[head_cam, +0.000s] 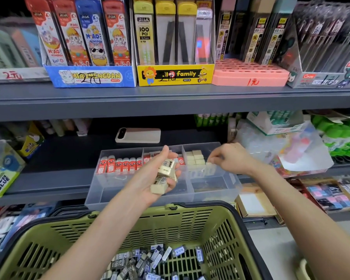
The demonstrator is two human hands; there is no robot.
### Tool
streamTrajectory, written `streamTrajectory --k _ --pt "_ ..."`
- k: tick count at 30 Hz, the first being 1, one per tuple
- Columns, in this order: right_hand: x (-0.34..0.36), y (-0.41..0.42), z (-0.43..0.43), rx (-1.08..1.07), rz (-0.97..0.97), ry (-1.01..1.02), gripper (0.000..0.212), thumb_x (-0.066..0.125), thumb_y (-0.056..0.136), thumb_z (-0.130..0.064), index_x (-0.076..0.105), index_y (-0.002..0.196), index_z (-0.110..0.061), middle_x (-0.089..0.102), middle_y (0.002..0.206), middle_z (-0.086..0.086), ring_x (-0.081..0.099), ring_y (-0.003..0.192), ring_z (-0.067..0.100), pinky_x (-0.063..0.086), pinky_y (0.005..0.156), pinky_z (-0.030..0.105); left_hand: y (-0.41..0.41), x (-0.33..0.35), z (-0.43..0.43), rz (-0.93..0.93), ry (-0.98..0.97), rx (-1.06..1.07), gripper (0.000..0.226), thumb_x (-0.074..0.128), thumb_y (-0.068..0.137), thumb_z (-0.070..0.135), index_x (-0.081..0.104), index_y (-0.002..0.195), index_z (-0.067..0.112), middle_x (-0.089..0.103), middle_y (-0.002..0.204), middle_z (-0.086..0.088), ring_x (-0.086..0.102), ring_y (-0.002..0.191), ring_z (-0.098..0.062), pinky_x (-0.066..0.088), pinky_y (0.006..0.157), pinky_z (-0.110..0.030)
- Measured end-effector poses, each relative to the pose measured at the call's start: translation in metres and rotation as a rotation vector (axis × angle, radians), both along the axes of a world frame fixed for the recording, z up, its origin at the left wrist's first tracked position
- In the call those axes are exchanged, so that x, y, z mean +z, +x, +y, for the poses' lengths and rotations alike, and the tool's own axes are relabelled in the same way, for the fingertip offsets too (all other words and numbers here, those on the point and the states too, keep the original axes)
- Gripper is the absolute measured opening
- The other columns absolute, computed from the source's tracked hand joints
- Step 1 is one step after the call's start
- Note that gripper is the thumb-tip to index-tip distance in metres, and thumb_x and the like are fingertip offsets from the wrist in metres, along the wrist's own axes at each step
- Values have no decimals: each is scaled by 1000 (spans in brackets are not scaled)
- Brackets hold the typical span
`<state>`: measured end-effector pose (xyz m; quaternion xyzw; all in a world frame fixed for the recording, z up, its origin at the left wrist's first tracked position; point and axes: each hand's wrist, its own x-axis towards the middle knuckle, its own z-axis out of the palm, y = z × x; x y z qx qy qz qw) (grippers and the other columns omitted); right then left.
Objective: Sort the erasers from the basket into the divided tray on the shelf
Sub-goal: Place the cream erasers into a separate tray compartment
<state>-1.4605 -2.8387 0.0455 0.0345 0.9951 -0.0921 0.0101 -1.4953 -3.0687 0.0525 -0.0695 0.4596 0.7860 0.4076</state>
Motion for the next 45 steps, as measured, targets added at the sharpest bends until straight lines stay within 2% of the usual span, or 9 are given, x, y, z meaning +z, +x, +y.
streamTrajectory --k 6,9,14,19,23,26,30,36,45 --pt "-3 4 0 -5 -47 -70 31 39 99 -25 68 108 -23 66 117 -6 55 114 19 31 101 34 0 1 2 -5 1 3 37 67 70 40 66 90 9 63 74 -13 58 63 -18 40 34 -18" --pt "3 12 -14 -37 218 36 29 40 98 -33 67 105 -24 69 102 -3 55 104 21 25 88 30 -1 1 3 -6 -8 17 36 66 74 41 67 90 9 64 73 -13 59 62 -19 40 33 -18" --pt "29 37 -81 166 469 -261 32 62 77 -53 72 94 -28 68 87 -12 54 90 13 33 84 34 1 -1 7 15 -14 24 39 55 90 44 71 76 11 64 67 -9 60 53 -16 39 34 -18" --pt "28 42 -107 148 440 -223 22 64 85 -36 71 96 -19 66 88 -5 49 88 17 32 82 33 5 0 9 87 -62 5 44 52 91 47 73 65 18 63 61 -2 58 51 -13 42 39 -19" --pt "24 44 -103 49 438 -477 15 50 95 -26 62 99 -17 63 83 -8 56 78 10 41 74 27 8 2 5 47 -14 -42 41 52 88 50 62 93 10 60 72 -9 54 54 -16 37 30 -17" --pt "25 36 -73 -139 458 -689 6 50 95 -20 56 94 -20 64 84 -5 62 73 12 52 70 33 6 3 0 45 -31 -32 37 48 94 41 62 95 6 57 76 -13 52 57 -20 35 30 -17" --pt "21 20 -23 -313 416 -380 19 56 92 -24 67 99 -9 68 90 6 61 81 19 50 75 32 3 5 -9 -18 -26 35 23 44 92 6 63 103 2 62 88 -22 57 58 -24 37 31 -18" --pt "12 -8 -12 -161 59 172 30 51 93 -36 70 95 -13 70 92 7 62 89 26 45 72 32 7 2 -10 -58 1 32 18 48 94 4 54 110 -2 71 84 -25 70 60 -27 39 31 -18" --pt "-10 -19 -12 -48 -45 216 38 35 99 -37 67 90 -17 67 100 3 52 106 23 27 102 38 9 1 -10 -25 -16 -13 35 64 81 22 59 111 5 73 89 -18 66 57 -19 40 31 -18"
